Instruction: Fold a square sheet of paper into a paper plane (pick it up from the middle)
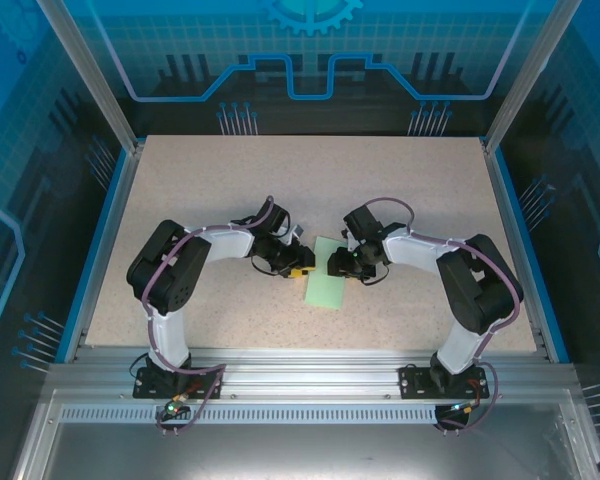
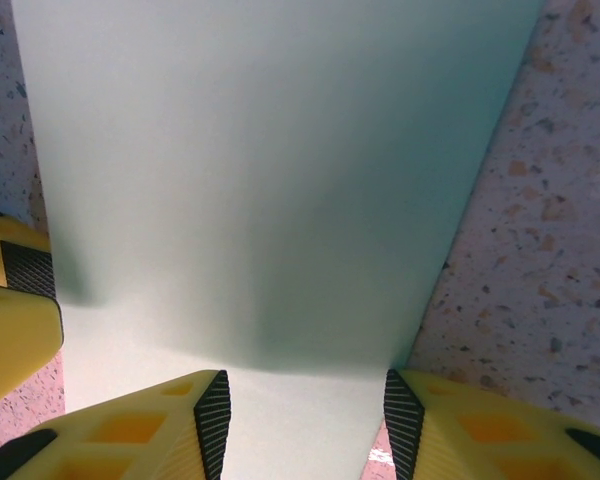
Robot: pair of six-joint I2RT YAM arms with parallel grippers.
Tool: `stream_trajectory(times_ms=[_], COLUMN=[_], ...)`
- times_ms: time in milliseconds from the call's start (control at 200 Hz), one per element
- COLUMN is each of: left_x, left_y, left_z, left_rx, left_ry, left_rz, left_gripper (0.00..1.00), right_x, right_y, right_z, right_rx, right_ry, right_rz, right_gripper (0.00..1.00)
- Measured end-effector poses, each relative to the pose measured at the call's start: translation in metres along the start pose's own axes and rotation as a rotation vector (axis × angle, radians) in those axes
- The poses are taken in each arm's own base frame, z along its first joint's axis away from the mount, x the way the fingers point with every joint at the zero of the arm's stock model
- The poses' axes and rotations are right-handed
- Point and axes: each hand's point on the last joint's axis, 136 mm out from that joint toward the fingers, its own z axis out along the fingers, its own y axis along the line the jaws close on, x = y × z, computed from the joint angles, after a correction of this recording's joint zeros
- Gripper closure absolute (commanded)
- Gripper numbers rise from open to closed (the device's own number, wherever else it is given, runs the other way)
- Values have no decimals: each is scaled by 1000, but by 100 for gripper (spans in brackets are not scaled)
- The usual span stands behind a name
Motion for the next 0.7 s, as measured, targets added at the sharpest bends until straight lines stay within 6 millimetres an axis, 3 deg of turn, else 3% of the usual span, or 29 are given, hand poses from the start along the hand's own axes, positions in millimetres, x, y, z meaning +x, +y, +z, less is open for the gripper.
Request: stream_trajectory(times_ms=[320,700], left_x=[3,5], left_y=[-3,-18], left_z=[0,1], left_rx=[18,59], left_ry=[17,40], left_rz=[2,24], left_gripper=[70,73], right_x=[0,3], right_y=[0,-2], right_z=[0,-1], right_rx=[0,0], right_ry=[0,1], right_rz=[0,1], right_gripper=[51,51])
